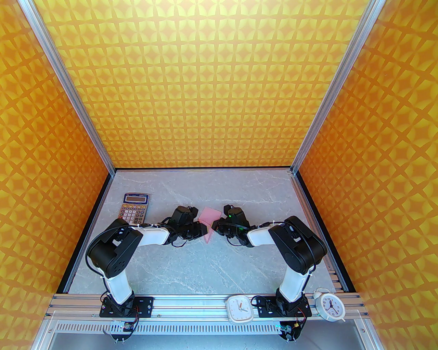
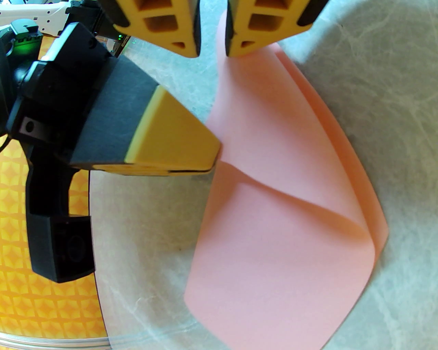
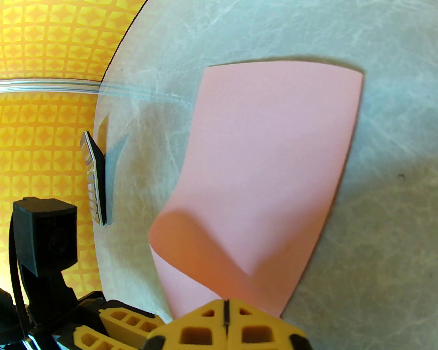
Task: Fold a paper plane with a square sheet of paper (fold left side to right side)
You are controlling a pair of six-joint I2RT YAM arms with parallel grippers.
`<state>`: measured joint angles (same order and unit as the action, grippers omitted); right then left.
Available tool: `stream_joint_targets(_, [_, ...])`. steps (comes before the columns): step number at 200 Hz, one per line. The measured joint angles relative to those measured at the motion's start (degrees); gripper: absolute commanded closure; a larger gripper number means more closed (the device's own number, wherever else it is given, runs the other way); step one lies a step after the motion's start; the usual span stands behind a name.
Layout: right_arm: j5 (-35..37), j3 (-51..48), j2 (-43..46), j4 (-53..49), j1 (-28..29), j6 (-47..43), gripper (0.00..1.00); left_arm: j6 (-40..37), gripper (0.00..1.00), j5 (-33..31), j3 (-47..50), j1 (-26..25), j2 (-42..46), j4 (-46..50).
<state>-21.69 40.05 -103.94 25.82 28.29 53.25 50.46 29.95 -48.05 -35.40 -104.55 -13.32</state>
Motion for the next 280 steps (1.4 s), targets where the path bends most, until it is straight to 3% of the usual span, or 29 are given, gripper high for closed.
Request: stream_joint_targets(280, [-0.17,1.31,-1.60,-1.66,-0.33,-1.05,1.00,-3.48,0.80,0.72,-2.01,-1.68,-1.70,5.03])
